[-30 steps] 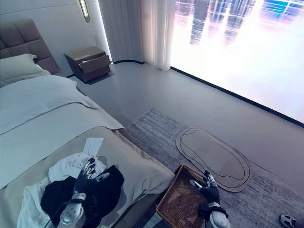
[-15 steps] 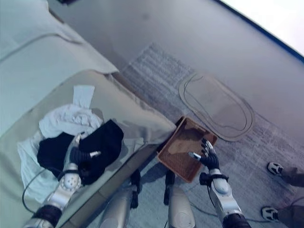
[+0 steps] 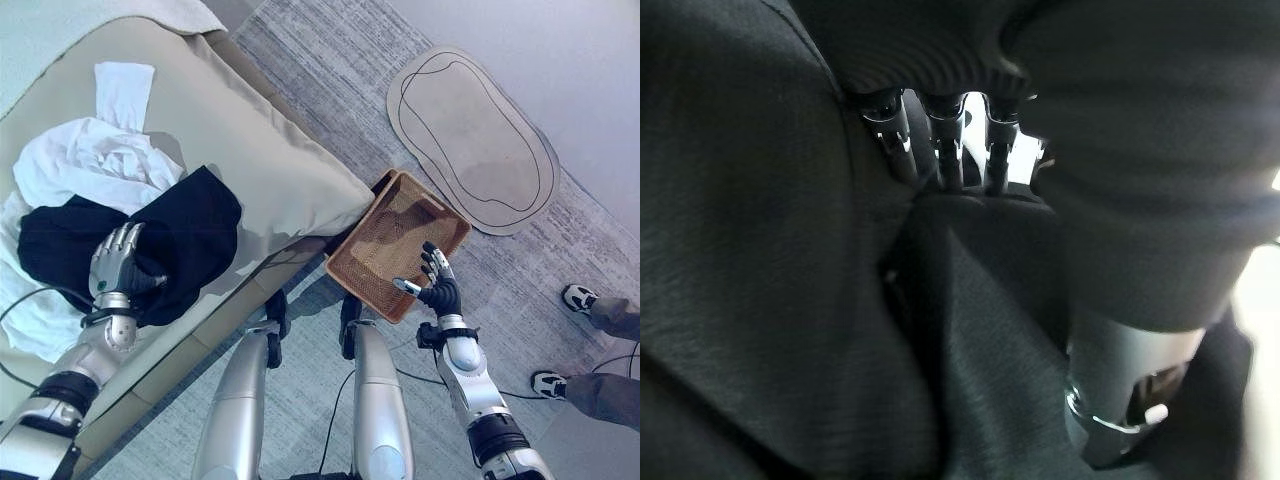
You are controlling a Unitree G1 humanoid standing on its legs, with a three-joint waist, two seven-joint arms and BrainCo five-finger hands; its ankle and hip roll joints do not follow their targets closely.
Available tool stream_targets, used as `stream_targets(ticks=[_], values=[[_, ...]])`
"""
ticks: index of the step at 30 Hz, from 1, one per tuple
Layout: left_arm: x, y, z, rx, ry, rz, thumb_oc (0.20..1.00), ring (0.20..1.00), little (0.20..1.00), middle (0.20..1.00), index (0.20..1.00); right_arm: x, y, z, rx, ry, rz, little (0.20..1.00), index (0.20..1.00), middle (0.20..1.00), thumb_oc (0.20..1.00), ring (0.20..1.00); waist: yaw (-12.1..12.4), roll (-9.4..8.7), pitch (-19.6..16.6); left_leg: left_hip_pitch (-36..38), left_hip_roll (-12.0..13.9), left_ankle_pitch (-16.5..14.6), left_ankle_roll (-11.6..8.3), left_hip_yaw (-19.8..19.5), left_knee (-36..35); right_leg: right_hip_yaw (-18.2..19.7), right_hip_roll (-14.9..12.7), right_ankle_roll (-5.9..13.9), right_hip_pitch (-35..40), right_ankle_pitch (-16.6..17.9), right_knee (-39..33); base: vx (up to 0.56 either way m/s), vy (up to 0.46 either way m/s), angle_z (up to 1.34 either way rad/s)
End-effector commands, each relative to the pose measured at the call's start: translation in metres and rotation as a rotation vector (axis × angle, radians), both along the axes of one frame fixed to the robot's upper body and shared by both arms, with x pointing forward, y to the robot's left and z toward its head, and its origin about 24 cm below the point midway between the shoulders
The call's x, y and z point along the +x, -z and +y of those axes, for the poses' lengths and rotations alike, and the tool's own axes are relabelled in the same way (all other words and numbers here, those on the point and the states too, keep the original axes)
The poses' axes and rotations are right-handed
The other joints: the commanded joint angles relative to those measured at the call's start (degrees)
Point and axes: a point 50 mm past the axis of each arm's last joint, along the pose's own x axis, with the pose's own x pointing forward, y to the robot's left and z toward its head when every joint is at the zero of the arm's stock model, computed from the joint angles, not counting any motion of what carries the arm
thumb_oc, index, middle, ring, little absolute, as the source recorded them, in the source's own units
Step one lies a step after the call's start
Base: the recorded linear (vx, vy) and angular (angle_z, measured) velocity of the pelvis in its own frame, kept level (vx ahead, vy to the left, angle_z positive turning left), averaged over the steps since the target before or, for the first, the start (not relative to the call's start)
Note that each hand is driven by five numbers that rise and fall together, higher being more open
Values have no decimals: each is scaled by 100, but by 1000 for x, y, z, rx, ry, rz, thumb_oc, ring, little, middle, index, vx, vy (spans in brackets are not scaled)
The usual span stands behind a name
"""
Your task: Pick up clothes into the bucket
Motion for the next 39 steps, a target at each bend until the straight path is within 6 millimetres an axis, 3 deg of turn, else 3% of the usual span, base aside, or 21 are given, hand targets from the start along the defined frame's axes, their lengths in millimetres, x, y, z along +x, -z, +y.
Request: stream_targets(ticks=[1,12,13,14,24,25,26,27,39], values=[[-3,1,9,187,-9,57,1000,1000,1000,1000,1000,-10,-14,-4,5,1,-104,1000,1000,1000,1000,1000,-121,29,-474,-236,453,-436,-69,-333,498,362,-520,661,21,878,-788,-12,10,-3],[14,-12,11,341,-6,148,1000,1000,1000,1000,1000,-5,-25,-6,-4,-2,-146,1000,1000,1000,1000,1000,-258,73,-574,-741,459,-499,-31,-300,727,480,-490,655,-518,868,-588,-4,20,-2],[16,-14,11,352,-3,161,856,856,856,856,856,-5,-26,-6,-4,-3,-146,1000,1000,1000,1000,1000,-273,79,-585,-788,454,-499,-27,-300,745,493,-488,661,-563,874,-571,-1,32,-2],[18,-13,11,383,4,201,200,200,200,200,200,-4,-26,-5,-9,-13,-146,1000,1000,1000,1000,1000,-299,83,-601,-825,460,-503,-18,-293,756,519,-482,668,-617,886,-577,-1,31,-1],[17,0,3,369,54,260,200,200,200,200,200,-5,-17,-1,-9,-25,-107,1000,1000,1000,1000,1000,-297,95,-742,-660,466,-476,-6,-193,552,512,-503,719,-497,956,-778,17,16,-5],[14,4,1,359,64,263,200,200,200,200,200,-5,-14,-2,-12,-24,-97,1000,1000,1000,1000,1000,-293,99,-782,-607,439,-255,22,-145,355,465,-534,689,-439,1141,-959,0,0,0],[14,5,1,358,64,266,200,200,200,200,200,-6,-14,-2,-13,-25,-95,1000,1000,1000,1000,1000,-284,108,-796,-526,457,-426,-12,-171,383,485,-512,733,-377,987,-902,-35,12,0],[12,8,0,346,68,267,200,200,200,200,200,-6,-13,-2,-13,-23,-91,1000,1000,1000,1000,1000,-285,102,-817,-491,428,-216,13,-138,221,450,-544,697,-336,1173,-1075,38,4,0],[-19,32,-20,125,146,188,200,200,200,200,200,-14,11,-6,-22,22,13,1000,1000,1000,1000,1000,-3,125,-1033,1521,399,84,-65,-83,-1337,208,-636,861,1568,1526,-2452,79,-19,0]])
